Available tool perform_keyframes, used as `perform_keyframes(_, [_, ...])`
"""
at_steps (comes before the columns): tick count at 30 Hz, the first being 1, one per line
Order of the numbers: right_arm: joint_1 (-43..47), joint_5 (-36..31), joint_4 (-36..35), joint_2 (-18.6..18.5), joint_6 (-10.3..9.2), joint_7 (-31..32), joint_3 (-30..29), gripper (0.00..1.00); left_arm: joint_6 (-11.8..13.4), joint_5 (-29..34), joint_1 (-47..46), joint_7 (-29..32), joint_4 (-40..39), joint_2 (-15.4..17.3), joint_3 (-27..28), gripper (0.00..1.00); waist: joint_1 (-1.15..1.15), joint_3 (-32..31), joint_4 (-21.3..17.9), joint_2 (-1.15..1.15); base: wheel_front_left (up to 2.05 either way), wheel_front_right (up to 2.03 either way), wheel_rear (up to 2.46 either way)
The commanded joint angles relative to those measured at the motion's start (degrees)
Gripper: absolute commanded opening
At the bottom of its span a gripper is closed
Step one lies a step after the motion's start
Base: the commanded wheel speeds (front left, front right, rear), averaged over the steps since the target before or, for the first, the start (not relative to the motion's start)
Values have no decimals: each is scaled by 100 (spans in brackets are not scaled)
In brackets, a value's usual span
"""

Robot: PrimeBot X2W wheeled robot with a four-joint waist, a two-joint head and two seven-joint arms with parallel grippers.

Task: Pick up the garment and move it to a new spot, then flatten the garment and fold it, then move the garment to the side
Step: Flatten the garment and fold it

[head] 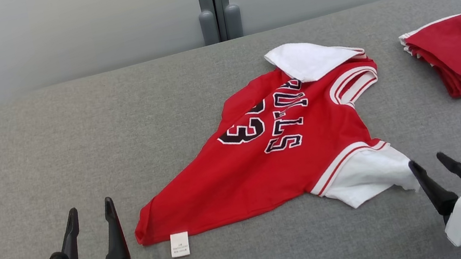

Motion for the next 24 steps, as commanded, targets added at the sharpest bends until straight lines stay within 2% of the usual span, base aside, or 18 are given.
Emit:
perform_keyframes(1, [55, -135, 71, -99, -1, 180, 73, 100, -17, 32, -43, -14, 1, 21, 20, 100, 0, 36, 20, 0, 0, 0, 0])
perform_keyframes(10, [-599, -533, 888, 17, -2, 891, 543, 100, -17, 8, -189, -15, 23, 22, -66, 100, 0, 167, 55, 0, 0, 0, 0])
perform_keyframes(11, [-692, -559, 982, 23, -2, 924, 606, 79, -17, 6, -199, -15, 26, 28, -70, 100, 0, 179, 67, 0, 0, 0, 0])
perform_keyframes(12, [-780, -570, 1051, 22, -2, 928, 657, 42, -18, 0, -204, -14, 30, 34, -73, 100, 0, 190, 81, 0, 0, 0, 0])
perform_keyframes(13, [-831, -555, 1107, 21, -2, 940, 705, 35, -18, -4, -210, -14, 32, 37, -74, 100, 0, 199, 90, 0, 0, 0, 0])
perform_keyframes(14, [-876, -545, 1156, 9, -2, 945, 761, 0, -18, -7, -214, -15, 33, 37, -71, 100, 0, 204, 98, 0, 0, 0, 0])
perform_keyframes(19, [-1047, -291, 1262, -132, -2, 1126, 1017, 0, -18, -17, -165, -14, 46, 36, -46, 100, 0, 181, 99, 0, 0, 0, 0])
perform_keyframes(24, [-828, 626, 840, -297, -3, 1596, 970, 0, -18, -4, -67, -15, 57, 34, -13, 100, 0, 94, 41, 0, 0, 0, 0])
